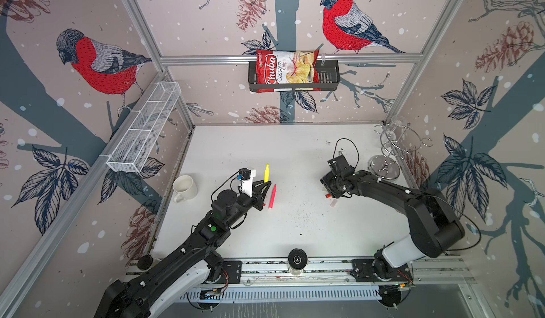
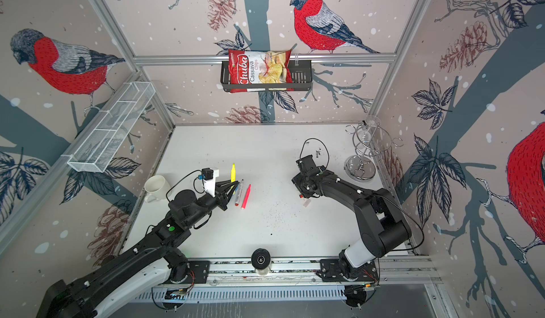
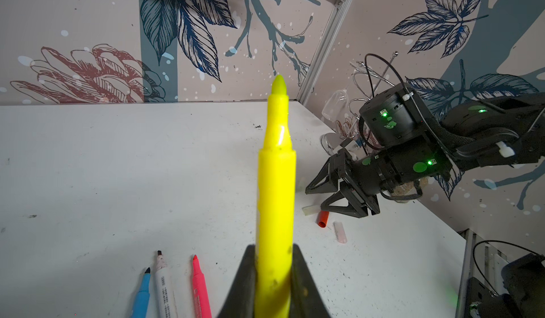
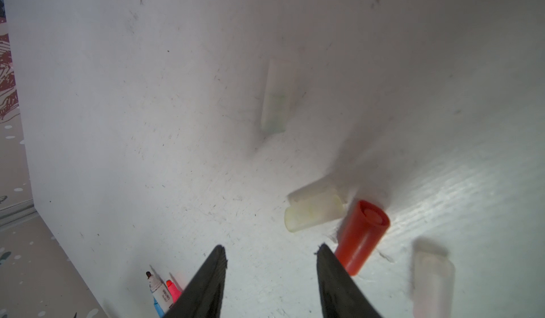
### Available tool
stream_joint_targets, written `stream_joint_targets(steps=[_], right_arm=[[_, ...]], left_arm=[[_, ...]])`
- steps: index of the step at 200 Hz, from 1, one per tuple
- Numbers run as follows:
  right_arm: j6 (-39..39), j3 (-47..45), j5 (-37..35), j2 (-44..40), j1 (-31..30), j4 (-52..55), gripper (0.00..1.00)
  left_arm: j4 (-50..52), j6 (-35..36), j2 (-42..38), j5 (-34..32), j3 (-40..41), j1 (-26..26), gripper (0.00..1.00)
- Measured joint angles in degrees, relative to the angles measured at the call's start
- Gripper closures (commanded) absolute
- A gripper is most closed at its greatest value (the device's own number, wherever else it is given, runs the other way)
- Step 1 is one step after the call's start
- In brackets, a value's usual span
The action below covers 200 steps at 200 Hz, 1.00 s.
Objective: Insert pens into pen caps
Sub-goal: Move the pen cap to the center of the table.
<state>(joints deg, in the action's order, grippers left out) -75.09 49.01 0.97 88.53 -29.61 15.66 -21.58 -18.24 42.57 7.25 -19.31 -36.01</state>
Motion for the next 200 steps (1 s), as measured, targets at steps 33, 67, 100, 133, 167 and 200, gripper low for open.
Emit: stream_joint_targets(steps=[33,67,100,133,167,200], right_arm=[[-0.24,-0.98,1.33,0.33,1.49,-1.33,0.5],[-0.26,-1.57,2.25,0.61,1.97,-2.16,0.51],[-1.22,-2.43,2.71,0.79,1.75,-2.75,0.51],[-1.44,-3.39,3.45,1.18,1.75,-3.34,0.52],[-1.55,-3.72,3.93,2.4,2.69,-3.82,0.56],[-1.29,-3.17,3.93,3.54,3.54,-4.59,0.63]], left_arm=[[0.0,0.0,-0.5,-0.02,0.0,0.0,1.0],[0.0,0.0,-0.5,-0.04,0.0,0.0,1.0],[-0.02,-0.02,0.09,-0.02,0.0,0.0,1.0],[0.0,-0.02,0.09,-0.04,0.0,0.0,1.0],[0.02,-0.02,-0.57,-0.66,0.0,0.0,1.0],[0.13,0.0,-1.01,-1.27,0.0,0.0,1.0]])
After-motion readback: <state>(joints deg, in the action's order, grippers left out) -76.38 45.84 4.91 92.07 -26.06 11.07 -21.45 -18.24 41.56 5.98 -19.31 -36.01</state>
